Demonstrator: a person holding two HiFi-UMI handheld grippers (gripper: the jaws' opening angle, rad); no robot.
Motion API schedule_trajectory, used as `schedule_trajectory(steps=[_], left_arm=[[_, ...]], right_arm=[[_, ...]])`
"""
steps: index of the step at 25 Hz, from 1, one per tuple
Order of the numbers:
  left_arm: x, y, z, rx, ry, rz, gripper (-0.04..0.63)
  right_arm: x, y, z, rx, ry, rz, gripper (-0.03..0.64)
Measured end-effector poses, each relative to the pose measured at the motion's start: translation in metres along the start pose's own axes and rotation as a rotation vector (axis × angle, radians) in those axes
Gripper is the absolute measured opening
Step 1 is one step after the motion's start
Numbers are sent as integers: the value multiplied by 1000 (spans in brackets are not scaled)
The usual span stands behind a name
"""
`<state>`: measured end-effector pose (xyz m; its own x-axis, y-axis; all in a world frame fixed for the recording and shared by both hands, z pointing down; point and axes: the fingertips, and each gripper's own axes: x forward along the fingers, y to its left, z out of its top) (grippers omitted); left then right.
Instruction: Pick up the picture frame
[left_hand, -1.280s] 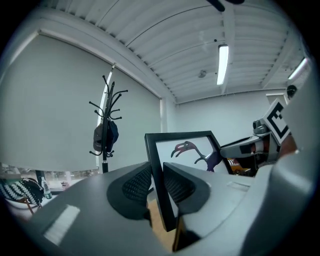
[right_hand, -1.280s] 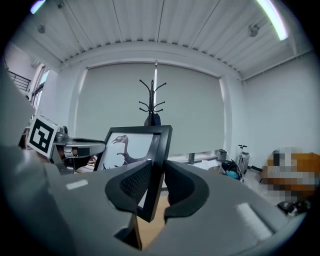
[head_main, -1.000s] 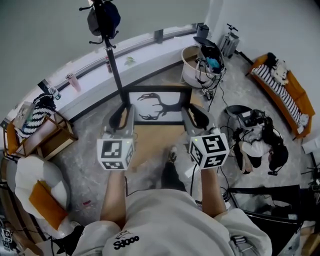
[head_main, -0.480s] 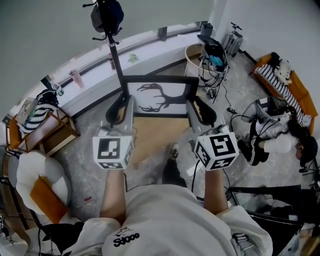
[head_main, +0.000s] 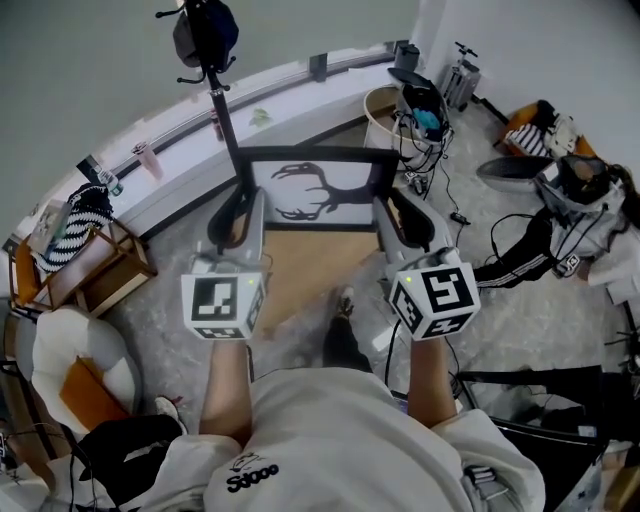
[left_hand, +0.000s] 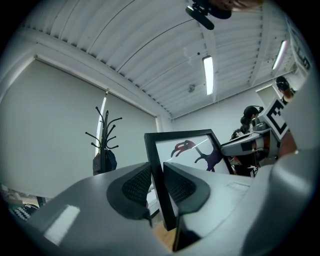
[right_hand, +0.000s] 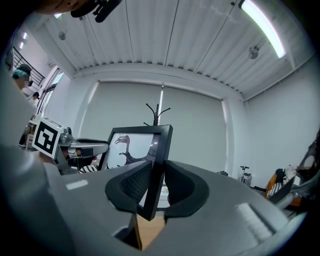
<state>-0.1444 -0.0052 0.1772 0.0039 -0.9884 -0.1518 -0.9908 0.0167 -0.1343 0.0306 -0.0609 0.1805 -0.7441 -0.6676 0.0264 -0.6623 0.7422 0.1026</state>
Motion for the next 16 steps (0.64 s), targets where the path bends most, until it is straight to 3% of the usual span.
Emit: schedule_trajectory(steps=[16], left_arm=[[5, -1, -8, -6, 5, 0, 84]], right_arm=[[7, -5, -9, 9, 7, 12, 85]])
